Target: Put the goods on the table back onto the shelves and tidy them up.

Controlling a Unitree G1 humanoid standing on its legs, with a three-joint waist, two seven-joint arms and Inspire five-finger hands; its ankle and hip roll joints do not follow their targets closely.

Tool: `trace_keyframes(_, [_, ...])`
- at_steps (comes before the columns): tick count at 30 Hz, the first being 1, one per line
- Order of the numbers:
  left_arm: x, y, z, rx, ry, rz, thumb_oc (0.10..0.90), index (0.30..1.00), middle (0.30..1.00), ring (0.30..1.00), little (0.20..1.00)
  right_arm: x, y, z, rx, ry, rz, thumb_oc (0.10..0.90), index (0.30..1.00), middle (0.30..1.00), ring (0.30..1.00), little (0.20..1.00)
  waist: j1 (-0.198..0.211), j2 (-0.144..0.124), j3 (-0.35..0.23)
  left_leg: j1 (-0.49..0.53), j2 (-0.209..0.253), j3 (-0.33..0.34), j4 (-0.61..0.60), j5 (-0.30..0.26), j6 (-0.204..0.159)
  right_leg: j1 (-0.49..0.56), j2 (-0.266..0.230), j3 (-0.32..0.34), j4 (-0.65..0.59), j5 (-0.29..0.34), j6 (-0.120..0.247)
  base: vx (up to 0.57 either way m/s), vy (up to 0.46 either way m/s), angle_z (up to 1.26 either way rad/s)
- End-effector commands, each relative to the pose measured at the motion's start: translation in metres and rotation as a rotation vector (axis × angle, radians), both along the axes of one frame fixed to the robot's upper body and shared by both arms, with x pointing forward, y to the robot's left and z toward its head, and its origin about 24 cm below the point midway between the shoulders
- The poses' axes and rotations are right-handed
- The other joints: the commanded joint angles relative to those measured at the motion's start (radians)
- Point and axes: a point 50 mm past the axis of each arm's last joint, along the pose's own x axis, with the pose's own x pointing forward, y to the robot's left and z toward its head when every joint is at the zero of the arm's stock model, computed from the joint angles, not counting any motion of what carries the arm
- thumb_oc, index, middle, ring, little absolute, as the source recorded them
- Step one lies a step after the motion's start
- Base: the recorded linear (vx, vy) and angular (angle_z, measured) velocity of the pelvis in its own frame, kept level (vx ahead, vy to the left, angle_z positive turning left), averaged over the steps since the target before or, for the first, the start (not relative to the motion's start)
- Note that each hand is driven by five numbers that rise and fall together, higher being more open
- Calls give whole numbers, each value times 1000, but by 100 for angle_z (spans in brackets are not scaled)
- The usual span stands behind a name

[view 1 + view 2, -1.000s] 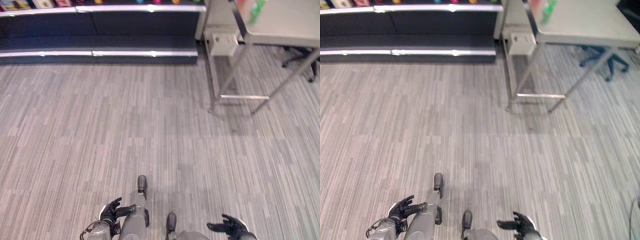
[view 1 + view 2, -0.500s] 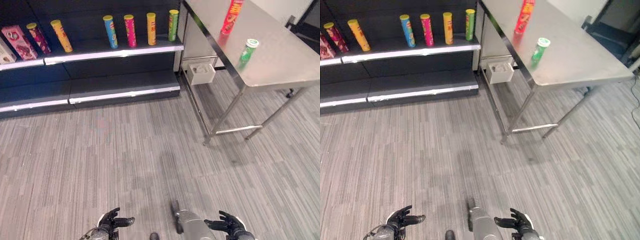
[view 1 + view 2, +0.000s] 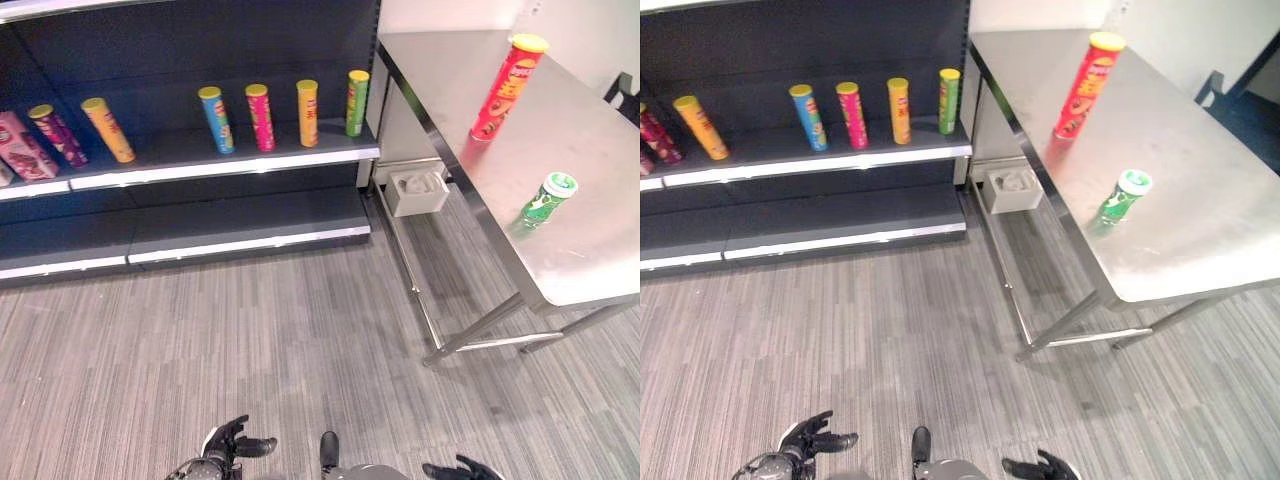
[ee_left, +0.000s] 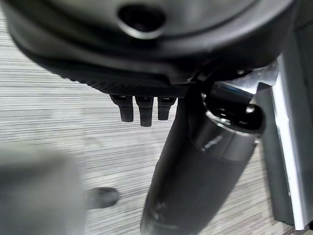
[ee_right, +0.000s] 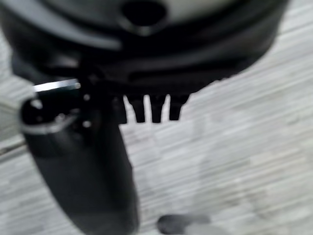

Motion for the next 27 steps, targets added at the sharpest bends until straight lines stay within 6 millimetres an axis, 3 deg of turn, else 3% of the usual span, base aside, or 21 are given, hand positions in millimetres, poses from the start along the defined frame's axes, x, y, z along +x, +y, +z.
trace_keyframes(1, [1, 6, 2, 22, -18, 7, 800, 900, 900, 900, 900, -35, -31, 3, -85, 82, -50, 800, 900, 900, 900, 900, 6, 13, 5, 73, -3, 7, -444, 58, 64, 46, -93, -35, 2, -96, 272, 328, 286, -92])
trace_keyframes(2, [-3, 7, 1, 30, -7, -1, 800, 900, 900, 900, 900, -31, -34, 5, -102, 70, -46, 800, 900, 900, 900, 900, 38, 39, 2, 73, -55, -112, -709, 121, 55, 76, -75, 13, 2, -122, 279, 242, 212, -75])
trace_keyframes(3, [-4, 7, 0, 32, 4, -6, 800, 900, 900, 900, 900, -31, -37, 6, -109, 70, -54, 800, 900, 900, 900, 900, 44, 52, -2, 74, -58, -150, -776, 156, 43, 90, -71, 24, 2, -133, 276, 303, 253, -69])
trace_keyframes(5, [-8, 6, -2, 31, 22, -7, 800, 900, 900, 900, 900, -30, -37, 6, -107, 56, -74, 800, 900, 900, 900, 900, 23, 81, -16, 152, -55, -179, -882, 160, 50, 81, -63, 61, 15, -155, 276, 225, 236, -131])
trace_keyframes(8, [-6, 12, 0, 45, 19, 1, 800, 900, 900, 900, 900, -32, -39, 6, -102, 47, -131, 800, 900, 900, 900, 900, 11, 87, -23, 180, -52, -142, -910, 160, 64, 36, -89, 90, 92, -179, 287, 129, 229, -99])
trace_keyframes(11, [2, 19, 4, 54, -7, 24, 800, 900, 900, 900, 900, -20, -42, 11, -104, -10, -182, 800, 900, 900, 900, 900, 8, 91, -5, 190, -45, -112, -909, 150, 77, -33, -91, 119, 216, -191, 302, 38, 141, -109])
trace_keyframes(12, [5, 26, 7, 74, -16, 32, 800, 900, 900, 900, 900, -18, -51, 15, -119, -47, -260, 800, 900, 900, 900, 900, -2, 89, 13, 199, -44, -93, -905, 139, 85, -73, -96, 131, 273, -192, 322, 58, 49, -94])
trace_keyframes(14, [4, 39, 11, 97, -33, 86, 800, 900, 900, 900, 900, -13, -81, 32, -195, -127, -396, 800, 900, 900, 900, 900, 4, 82, 5, 204, -21, -57, -913, 123, 81, -125, -156, 81, 222, -131, 349, 88, -41, -67])
trace_keyframes(16, [7, 39, 13, 100, -41, 78, 800, 900, 900, 900, 900, -17, -114, 54, -291, -200, -498, 800, 900, 900, 900, 900, -12, 75, -5, 209, -26, -63, -916, 109, 81, -135, -173, 63, 146, -105, 352, 135, -14, -74])
trace_keyframes(17, [6, 38, 11, 99, -37, 83, 800, 900, 900, 900, 900, -15, -135, 73, -380, -264, -528, 800, 900, 900, 900, 900, -22, 72, -6, 224, -31, -64, -916, 96, 81, -120, -179, 60, 118, -97, 362, 109, 43, -3])
trace_keyframes(18, [6, 38, 12, 99, -37, 83, 800, 900, 900, 900, 900, -15, -135, 73, -381, -264, -529, 800, 900, 900, 900, 900, -21, 72, -8, 221, -31, -63, -916, 98, 81, -122, -179, 61, 115, -93, 362, 94, 25, 32])
trace_keyframes(19, [6, 36, 11, 97, -37, 85, 800, 900, 900, 900, 900, -13, -149, 88, -451, -299, -522, 800, 900, 900, 900, 900, -26, 67, -15, 226, -34, -57, -916, 96, 80, -114, -183, 63, 96, -86, 366, 70, -20, 21])
trace_keyframes(21, [3, 30, 8, 84, -33, 93, 800, 900, 900, 900, 900, 11, -177, 148, -636, -521, -491, 800, 900, 900, 900, 900, -37, 61, -27, 244, -28, -49, -929, 93, 76, -95, -177, 67, 65, -74, 371, 154, -49, -2])
trace_keyframes(22, [-1, 24, 5, 72, -21, 84, 800, 900, 900, 900, 900, 28, -193, 208, -802, -727, -452, 800, 900, 900, 900, 900, -46, 58, -41, 263, -20, -44, -940, 87, 72, -73, -173, 59, 38, -71, 372, 166, -69, 1])
trace_keyframes(24, [-2, 18, 4, 61, -17, 61, 800, 900, 900, 900, 900, 48, -195, 269, -904, -956, -378, 800, 900, 900, 900, 900, -46, 50, -59, 271, -14, -45, -948, 90, 65, -48, -171, 47, 12, -66, 371, 127, -72, 0])
trace_keyframes(25, [-2, 16, 3, 55, -14, 49, 800, 900, 900, 900, 900, 57, -190, 285, -918, -1035, -344, 800, 900, 900, 900, 900, -43, 48, -65, 277, -11, -45, -949, 88, 62, -39, -169, 41, 8, -71, 370, 97, -69, 0])
trace_keyframes(27, [-5, 15, 2, 48, -10, 35, 800, 900, 900, 900, 900, 75, -175, 337, -934, -1258, -208, 800, 900, 900, 900, 900, -38, 42, -77, 285, -5, -45, -951, 84, 56, -24, -166, 36, 4, -76, 368, 69, -54, 11])
